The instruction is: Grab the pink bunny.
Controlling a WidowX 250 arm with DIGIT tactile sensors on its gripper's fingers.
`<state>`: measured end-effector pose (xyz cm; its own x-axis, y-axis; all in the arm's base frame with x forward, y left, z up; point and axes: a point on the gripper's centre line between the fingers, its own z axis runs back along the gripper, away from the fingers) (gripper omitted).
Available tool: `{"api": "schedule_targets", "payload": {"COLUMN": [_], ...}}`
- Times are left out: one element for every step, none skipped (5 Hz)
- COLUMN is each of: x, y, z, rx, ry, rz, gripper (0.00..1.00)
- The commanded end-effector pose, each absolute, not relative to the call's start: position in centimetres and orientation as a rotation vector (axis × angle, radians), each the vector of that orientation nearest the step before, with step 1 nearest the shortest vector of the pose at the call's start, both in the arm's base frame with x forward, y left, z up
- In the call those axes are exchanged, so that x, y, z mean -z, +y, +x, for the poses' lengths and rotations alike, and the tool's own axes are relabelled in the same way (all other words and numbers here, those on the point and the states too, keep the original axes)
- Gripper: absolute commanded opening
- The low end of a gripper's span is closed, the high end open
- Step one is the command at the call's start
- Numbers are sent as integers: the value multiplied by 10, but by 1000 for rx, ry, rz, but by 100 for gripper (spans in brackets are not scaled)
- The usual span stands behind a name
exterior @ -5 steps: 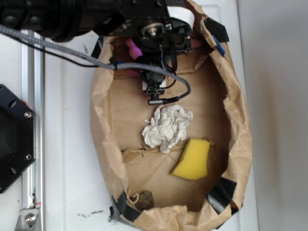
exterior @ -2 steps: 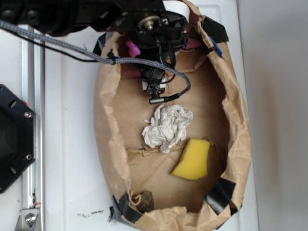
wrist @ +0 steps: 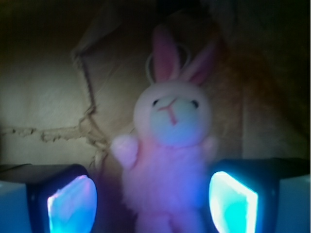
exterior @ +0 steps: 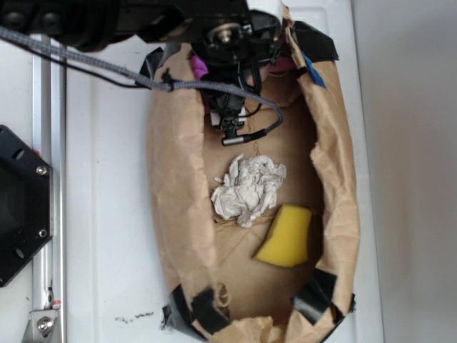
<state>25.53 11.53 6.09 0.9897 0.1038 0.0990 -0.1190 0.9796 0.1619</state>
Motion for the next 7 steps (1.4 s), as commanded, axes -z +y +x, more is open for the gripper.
{"api": "schedule_targets", "payload": {"x": [-52,-38,-33,-30,-32,-35,-46], "y": [142,127,118,117,115,115,103], "z": [277,275,273,273,270,267,268], "rx": [-155,-120,-91,-96,-92,-92,-63], "ry": [-98,-94,-95,-102,-108,-104,-128], "rz": [183,183,188,187,186,183,160], "gripper": [100,100,100,53,0,0,0]}}
